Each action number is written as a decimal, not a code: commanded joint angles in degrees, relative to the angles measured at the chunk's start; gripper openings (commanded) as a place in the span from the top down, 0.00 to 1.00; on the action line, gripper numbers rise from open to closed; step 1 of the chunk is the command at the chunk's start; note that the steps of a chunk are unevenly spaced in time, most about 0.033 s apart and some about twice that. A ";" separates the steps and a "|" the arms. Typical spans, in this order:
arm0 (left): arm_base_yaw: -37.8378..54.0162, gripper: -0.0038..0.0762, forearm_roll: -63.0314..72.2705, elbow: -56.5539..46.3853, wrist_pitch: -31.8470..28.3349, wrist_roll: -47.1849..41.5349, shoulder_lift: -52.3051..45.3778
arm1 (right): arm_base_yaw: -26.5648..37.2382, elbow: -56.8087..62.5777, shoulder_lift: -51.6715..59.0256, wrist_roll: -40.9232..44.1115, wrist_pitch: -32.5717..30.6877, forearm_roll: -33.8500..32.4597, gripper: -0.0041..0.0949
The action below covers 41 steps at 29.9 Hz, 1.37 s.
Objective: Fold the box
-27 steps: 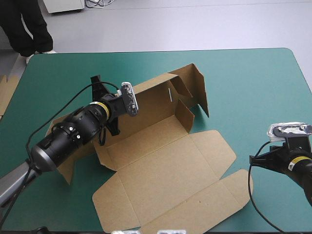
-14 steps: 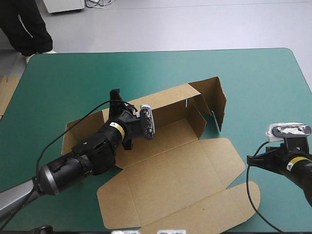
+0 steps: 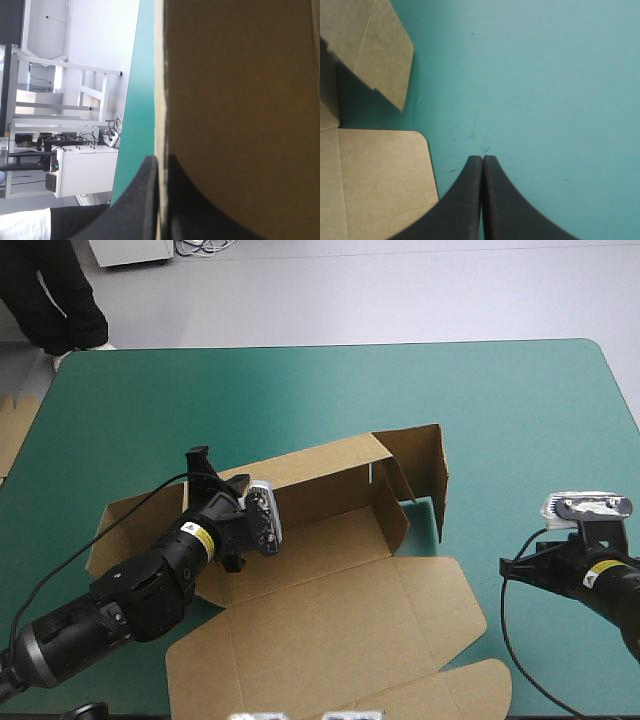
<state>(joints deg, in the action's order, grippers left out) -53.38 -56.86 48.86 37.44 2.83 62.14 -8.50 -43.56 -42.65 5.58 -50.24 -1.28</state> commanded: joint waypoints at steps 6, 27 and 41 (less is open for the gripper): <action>-0.33 0.96 0.04 1.45 -4.27 -1.12 -1.22 | -0.19 -10.93 -6.08 -3.08 2.83 2.37 0.97; -0.39 0.96 4.61 -2.47 -4.86 3.57 -0.87 | 12.53 -44.79 -34.82 -16.42 -12.68 34.29 0.98; -0.39 0.96 6.21 -2.84 -5.27 3.57 -0.03 | 13.52 -46.45 -48.83 -23.10 -11.24 44.46 0.98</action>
<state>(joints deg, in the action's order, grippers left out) -53.38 -54.47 45.59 32.71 7.13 62.12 4.60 -87.44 -91.85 -16.31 -63.93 40.05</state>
